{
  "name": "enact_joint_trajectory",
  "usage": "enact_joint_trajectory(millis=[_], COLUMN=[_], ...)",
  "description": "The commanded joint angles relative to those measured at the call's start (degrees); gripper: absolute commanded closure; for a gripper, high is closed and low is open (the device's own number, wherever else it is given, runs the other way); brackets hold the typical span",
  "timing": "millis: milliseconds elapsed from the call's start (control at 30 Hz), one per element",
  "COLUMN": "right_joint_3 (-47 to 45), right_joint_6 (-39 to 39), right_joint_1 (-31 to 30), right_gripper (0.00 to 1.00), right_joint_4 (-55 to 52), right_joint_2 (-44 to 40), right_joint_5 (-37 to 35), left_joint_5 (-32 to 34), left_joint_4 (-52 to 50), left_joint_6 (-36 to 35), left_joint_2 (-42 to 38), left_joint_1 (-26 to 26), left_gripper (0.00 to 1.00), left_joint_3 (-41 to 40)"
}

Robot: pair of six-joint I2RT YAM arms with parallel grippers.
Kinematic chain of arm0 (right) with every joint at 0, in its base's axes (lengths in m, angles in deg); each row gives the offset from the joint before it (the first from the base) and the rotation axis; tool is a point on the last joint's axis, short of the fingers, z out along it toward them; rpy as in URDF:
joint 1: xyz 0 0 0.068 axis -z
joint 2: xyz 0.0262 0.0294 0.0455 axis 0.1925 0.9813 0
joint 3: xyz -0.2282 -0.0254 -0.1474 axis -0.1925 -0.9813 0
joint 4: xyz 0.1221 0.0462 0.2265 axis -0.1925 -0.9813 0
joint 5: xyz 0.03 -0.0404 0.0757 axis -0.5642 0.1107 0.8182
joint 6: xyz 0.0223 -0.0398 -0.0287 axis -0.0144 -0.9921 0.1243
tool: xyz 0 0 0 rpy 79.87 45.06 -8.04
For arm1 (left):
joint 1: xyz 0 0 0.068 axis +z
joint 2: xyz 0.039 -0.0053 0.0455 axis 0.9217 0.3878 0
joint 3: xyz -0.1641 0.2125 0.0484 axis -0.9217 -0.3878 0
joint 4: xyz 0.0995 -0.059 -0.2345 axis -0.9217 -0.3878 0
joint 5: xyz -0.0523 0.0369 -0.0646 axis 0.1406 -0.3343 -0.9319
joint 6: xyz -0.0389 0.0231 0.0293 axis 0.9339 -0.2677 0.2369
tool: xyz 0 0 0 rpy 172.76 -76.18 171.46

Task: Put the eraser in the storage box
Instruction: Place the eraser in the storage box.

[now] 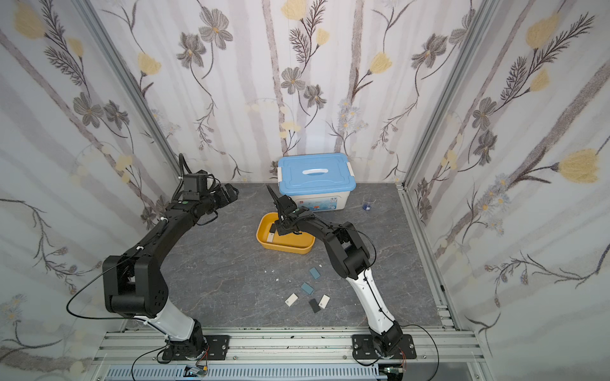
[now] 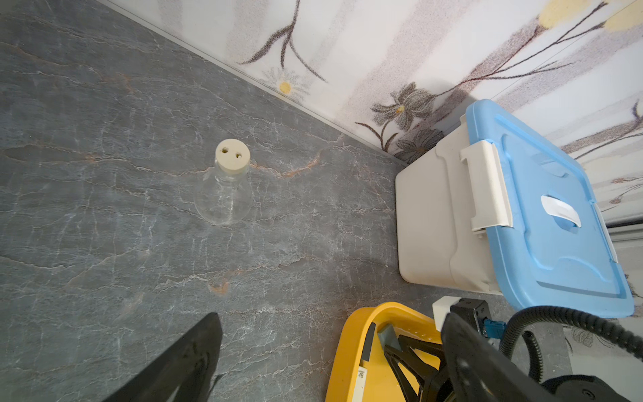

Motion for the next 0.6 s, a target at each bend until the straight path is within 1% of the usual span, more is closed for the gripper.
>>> enact_joint_trajectory(millis=[0,67,133,333,433,500,567], right_joint_3=[0.73,0.65,0.65,-0.52,-4.99,-8.79,-15.26], right_joint_6=[0.66,0.69,0.53,-1.11,-1.92,-2.34,-2.77], right_joint_1=[-0.08,-0.08,-0.22,-1.34,-2.22,-2.65,-2.96], right_gripper=[0.65,0.59,0.51,0.32,0.28,0.26,0.25], right_joint_4=[2.18,2.44,2.64,2.94,4.66,5.85,7.42], right_joint_2=[0.17,-0.40,-1.43,-7.09,-12.67,-16.91,-22.53], right_joint_5=[-0.30,-0.43,-0.57,-2.47,-4.32,-4.26,-3.45], left_joint_5=[-0.18,-0.20,-0.19,-0.19,-0.28,-0.38,-0.68], left_joint_4=[0.56,0.48,0.30,0.12,-0.07,-0.22,-0.44], left_joint_6=[-0.42,-0.51,-0.61,-0.71,-0.71,-0.75,-0.87], left_joint_2=[0.23,0.37,0.37,-0.04,-0.42,-0.78,-1.03], left_joint_1=[0.08,0.08,0.08,0.09,0.09,0.09,0.17], left_gripper=[0.00,0.00,0.00,0.00,0.00,0.00,0.00], left_joint_3=[0.30,0.32,0.47,0.57,0.59,0.64,0.53])
